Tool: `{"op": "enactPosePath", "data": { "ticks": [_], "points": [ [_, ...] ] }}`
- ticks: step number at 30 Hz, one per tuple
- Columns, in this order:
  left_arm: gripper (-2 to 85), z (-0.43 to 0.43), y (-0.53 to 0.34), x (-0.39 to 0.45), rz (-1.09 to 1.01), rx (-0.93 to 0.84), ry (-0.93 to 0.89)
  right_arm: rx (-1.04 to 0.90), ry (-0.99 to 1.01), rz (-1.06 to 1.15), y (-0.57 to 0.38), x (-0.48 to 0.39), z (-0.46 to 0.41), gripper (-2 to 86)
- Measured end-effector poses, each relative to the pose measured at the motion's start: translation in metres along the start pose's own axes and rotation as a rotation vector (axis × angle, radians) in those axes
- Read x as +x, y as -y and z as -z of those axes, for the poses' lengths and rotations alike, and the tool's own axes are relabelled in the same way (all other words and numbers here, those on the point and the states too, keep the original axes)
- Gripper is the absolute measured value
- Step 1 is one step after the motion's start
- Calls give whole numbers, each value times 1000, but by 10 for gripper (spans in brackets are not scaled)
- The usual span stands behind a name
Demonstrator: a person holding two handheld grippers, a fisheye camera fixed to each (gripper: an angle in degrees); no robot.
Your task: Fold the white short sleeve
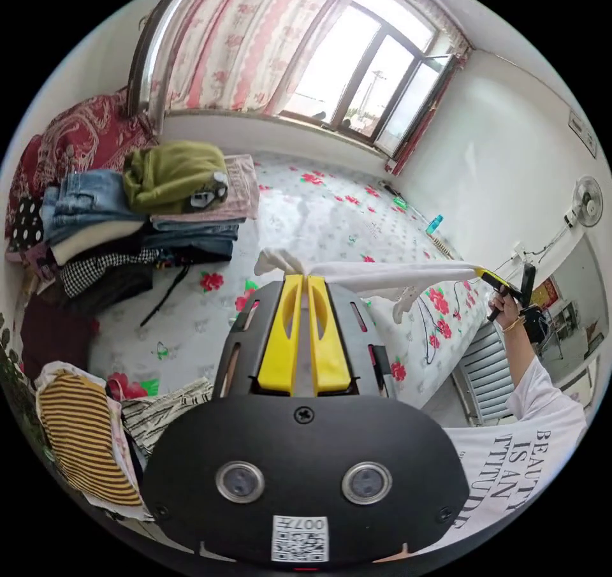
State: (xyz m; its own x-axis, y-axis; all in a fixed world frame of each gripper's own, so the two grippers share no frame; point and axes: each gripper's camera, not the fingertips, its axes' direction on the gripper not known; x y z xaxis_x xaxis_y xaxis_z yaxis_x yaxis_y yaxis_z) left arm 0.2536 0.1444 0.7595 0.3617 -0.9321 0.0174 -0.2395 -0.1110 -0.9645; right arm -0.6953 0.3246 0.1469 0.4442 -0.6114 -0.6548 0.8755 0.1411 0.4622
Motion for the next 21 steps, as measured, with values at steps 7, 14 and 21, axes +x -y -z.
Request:
{"op": "enactPosePath", "data": {
  "ticks": [7, 14, 21],
  "points": [
    [-8, -4, -112, 31, -113, -127, 56, -83, -1, 128, -95, -68, 46, 2],
    [-8, -116, -293, 7, 170, -502, 68, -477, 76, -128, -310, -81, -63, 11],
    [-7, -122, -350, 6, 264, -588, 199, -552, 45, -292, -415, -84, -68, 43]
  ]
}}
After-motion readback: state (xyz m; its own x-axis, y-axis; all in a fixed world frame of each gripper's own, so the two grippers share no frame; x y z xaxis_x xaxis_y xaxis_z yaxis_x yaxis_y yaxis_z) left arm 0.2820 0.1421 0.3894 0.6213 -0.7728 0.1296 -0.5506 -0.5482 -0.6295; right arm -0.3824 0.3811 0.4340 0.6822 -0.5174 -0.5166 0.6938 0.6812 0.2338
